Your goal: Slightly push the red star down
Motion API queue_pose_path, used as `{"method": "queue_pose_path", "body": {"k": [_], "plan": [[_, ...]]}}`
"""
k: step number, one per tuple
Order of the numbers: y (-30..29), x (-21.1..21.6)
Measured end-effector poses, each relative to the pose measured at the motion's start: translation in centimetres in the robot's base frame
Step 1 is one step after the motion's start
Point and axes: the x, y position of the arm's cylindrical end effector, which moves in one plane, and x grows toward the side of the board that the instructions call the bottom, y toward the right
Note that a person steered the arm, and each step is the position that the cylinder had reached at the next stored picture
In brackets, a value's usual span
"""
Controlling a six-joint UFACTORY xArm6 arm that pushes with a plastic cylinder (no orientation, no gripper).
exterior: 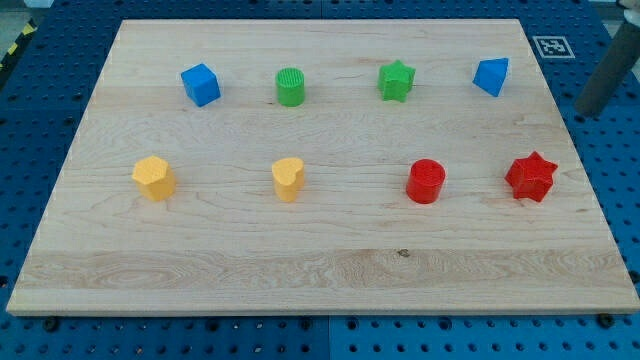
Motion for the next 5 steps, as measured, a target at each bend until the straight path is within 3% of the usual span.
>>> {"method": "queue_pose_path", "body": {"k": [2,5], "plan": [[-7.6,0.8],[-7.7,9.3]]}}
